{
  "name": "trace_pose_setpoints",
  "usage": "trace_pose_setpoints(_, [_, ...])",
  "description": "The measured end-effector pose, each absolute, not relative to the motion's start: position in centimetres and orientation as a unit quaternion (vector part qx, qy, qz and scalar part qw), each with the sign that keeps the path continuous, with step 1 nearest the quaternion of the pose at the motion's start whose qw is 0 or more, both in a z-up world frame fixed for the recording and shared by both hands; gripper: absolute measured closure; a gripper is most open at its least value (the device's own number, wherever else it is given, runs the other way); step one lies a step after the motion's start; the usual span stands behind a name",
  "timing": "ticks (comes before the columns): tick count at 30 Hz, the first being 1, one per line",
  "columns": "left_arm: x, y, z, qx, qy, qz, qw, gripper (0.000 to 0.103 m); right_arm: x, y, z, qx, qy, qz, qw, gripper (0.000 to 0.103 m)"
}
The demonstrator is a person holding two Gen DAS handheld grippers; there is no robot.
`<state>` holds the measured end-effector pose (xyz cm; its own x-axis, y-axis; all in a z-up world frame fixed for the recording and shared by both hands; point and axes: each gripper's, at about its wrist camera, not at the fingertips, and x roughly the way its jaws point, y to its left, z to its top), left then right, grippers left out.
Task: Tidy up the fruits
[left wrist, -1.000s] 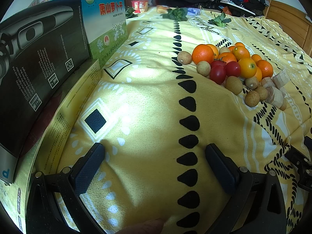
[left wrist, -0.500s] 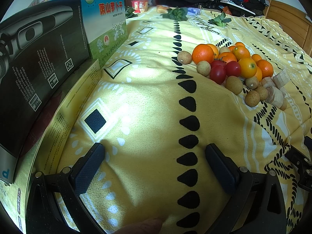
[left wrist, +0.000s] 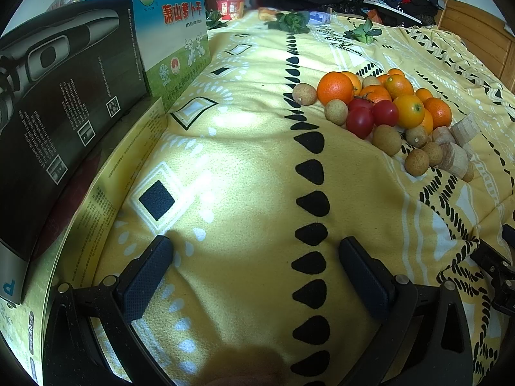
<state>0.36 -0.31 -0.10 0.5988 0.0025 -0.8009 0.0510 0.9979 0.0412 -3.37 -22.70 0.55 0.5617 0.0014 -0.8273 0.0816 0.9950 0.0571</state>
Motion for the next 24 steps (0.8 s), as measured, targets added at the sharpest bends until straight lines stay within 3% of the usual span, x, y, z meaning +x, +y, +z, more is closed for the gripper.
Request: trace_pose_setpoints(24, [0.51,-0.34,-0.24,0.030,0.448,-0.014,0.893,0.000,-3.12,-22.62,0.46,0.043,0.469,-0.023,0.882,0.000])
